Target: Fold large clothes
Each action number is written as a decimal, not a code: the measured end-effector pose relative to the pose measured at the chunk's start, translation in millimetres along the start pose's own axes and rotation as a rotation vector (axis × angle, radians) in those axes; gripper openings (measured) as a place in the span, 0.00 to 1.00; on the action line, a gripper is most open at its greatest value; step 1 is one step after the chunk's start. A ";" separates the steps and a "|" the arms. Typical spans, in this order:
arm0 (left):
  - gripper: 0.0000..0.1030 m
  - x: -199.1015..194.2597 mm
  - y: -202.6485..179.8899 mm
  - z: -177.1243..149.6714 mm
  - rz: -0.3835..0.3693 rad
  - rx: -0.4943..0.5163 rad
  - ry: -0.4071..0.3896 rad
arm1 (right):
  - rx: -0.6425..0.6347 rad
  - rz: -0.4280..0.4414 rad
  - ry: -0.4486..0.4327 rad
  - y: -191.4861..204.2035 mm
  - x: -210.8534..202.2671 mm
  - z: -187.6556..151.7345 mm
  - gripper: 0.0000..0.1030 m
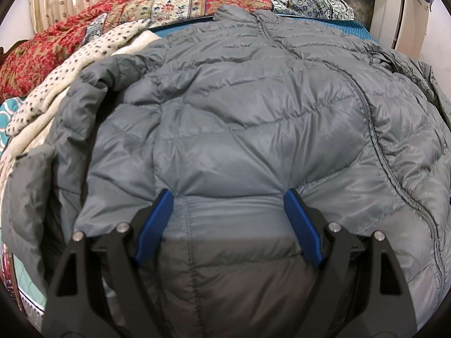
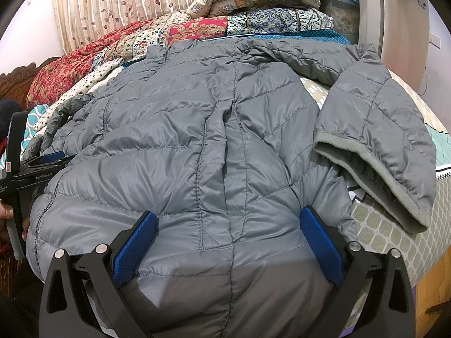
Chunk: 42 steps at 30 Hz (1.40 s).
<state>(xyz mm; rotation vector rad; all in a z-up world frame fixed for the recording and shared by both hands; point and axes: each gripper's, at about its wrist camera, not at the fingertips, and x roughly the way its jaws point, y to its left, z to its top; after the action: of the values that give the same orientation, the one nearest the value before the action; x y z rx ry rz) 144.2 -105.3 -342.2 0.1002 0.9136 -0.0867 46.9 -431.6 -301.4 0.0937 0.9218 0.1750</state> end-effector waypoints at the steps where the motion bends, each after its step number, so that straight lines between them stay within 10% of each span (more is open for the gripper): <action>1: 0.76 0.0 0.1 0.0 0.003 0.002 -0.001 | 0.000 0.000 0.000 0.2 -0.1 -0.1 0.23; 42: 0.80 -5.2 -6.7 -5.0 0.042 0.006 -0.011 | -0.007 0.001 0.003 2.8 -0.1 2.1 0.23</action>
<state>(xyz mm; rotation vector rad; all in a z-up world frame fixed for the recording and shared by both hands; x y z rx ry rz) 136.3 -111.1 -341.4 0.1240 0.8999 -0.0505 48.2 -428.9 -299.7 0.0877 0.9238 0.1795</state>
